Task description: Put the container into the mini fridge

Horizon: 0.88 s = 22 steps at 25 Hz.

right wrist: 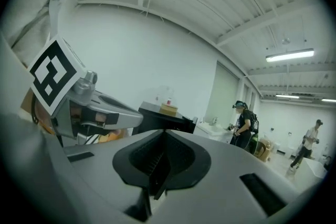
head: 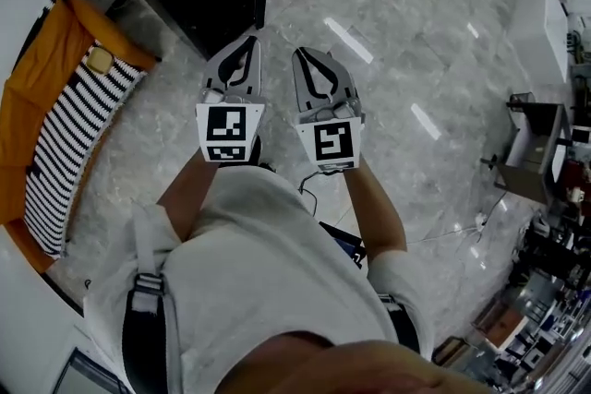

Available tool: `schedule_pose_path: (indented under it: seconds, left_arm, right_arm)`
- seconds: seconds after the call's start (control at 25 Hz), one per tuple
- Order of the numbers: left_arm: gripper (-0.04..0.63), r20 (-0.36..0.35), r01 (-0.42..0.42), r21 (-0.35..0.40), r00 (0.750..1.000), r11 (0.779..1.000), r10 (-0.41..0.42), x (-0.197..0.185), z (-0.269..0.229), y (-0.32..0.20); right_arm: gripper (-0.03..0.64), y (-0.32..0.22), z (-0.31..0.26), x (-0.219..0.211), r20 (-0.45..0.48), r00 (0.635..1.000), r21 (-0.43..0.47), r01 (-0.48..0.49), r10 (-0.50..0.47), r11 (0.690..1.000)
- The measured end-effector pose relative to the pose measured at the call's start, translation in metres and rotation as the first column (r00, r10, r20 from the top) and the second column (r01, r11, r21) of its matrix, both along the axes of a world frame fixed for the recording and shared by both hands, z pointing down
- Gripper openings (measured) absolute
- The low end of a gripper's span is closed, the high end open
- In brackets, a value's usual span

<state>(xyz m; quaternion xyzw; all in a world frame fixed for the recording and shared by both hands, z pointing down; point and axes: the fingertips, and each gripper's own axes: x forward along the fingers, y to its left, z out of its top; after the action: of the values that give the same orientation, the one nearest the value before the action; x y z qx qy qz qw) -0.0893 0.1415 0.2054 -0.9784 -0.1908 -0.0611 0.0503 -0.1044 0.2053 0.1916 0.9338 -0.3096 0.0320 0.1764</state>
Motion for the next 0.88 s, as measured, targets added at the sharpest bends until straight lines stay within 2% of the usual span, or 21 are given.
schedule_pose_path:
  seconds: [0.08,0.16,0.28,0.52,0.72,0.88]
  left_arm:
    - [0.012,-0.011,0.014,0.009,1.0,1.0,-0.014,0.023,-0.001,-0.019]
    - [0.012,0.011,0.014,0.014,1.0,1.0,-0.014,0.042,0.005,-0.04]
    - [0.012,0.046,0.024,-0.012,0.999,1.0,-0.023,0.071,0.011,-0.076]
    - [0.012,0.045,0.051,-0.052,0.998,0.997,-0.048,0.116,-0.001,-0.134]
    - [0.012,0.072,0.08,-0.06,0.995,0.995,-0.076,0.131,-0.005,-0.167]
    - [0.012,0.125,0.074,-0.036,0.99,0.997,-0.069,0.144,-0.003,-0.182]
  right_arm:
    - [0.04,-0.021,-0.004,0.028,-0.015,0.999,-0.01,0.032,-0.032,0.999]
    - [0.04,-0.043,-0.004,0.054,-0.011,0.999,-0.015,0.051,-0.051,0.999]
    - [0.04,-0.077,-0.005,0.09,0.002,0.997,-0.036,0.083,-0.083,0.996]
    - [0.04,-0.142,-0.013,0.137,0.018,0.988,-0.111,0.157,-0.156,0.981]
    - [0.04,-0.185,-0.02,0.159,0.005,0.967,-0.173,0.251,-0.254,0.952]
    - [0.04,-0.209,-0.028,0.181,0.013,0.939,-0.231,0.336,-0.342,0.913]
